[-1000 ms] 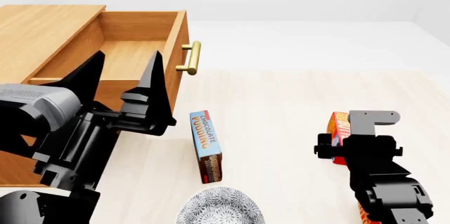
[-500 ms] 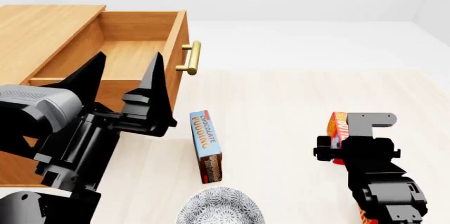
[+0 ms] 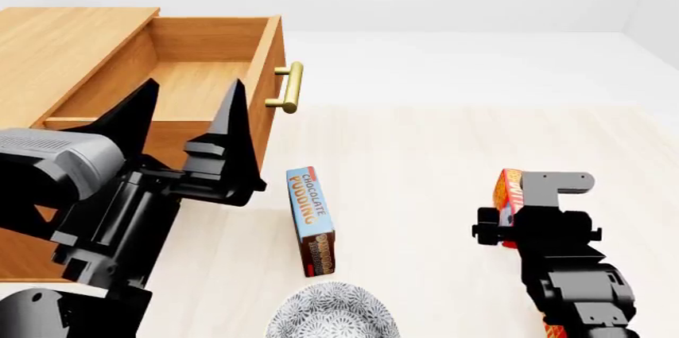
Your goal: Put the butter at the front in the top drawer of the cabinet and close it.
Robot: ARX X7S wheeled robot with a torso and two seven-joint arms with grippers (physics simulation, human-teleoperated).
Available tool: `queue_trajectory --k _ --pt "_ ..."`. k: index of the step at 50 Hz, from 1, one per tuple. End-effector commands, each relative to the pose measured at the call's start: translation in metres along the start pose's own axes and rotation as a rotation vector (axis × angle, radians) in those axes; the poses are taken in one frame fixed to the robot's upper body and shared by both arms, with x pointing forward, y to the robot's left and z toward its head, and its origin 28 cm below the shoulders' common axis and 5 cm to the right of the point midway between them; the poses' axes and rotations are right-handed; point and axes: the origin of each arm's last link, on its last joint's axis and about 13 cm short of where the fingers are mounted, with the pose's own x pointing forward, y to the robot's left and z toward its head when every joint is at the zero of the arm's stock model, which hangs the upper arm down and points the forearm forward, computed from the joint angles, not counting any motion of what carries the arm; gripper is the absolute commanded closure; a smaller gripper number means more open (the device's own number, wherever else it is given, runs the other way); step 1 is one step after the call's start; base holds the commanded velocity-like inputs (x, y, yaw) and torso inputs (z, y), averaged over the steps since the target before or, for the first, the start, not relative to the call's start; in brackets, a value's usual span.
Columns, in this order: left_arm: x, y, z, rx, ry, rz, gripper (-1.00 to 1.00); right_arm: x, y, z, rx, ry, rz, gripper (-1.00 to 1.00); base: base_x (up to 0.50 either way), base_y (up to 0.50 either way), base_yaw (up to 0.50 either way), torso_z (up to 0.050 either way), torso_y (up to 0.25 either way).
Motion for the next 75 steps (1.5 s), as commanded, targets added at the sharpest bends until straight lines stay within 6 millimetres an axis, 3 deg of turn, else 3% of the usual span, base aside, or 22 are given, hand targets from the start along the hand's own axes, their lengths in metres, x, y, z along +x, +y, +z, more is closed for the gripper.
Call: queue_trajectory --k 1,38,39,60,75 --pt "0.000 0.000 0.000 0.001 -0.001 0.002 -1.00 0.000 0.003 -0.003 0.006 0.026 0.005 -1.00 0.00 0.00 0.00 0.000 0.000" --pt "0.000 0.001 -0.001 -0.002 0.000 0.006 -1.00 0.000 0.001 -0.012 0.005 0.072 -0.004 -1.00 0.00 0.00 0.00 0.000 0.000" --pt "0.000 0.001 -0.001 -0.002 0.000 0.005 -1.00 0.000 0.001 -0.012 0.005 0.072 -0.007 1.00 0.00 0.00 0.00 0.000 0.000" --pt "0.000 0.002 0.001 -0.003 -0.005 0.009 -1.00 -0.009 -0.004 -0.003 0.039 -0.023 -0.024 1.00 0.00 0.00 0.00 0.000 0.000" --pt "0.000 0.001 0.003 -0.004 -0.012 0.010 -1.00 -0.030 -0.003 0.028 0.068 -0.218 -0.005 1.00 0.00 0.00 0.00 0.000 0.000"
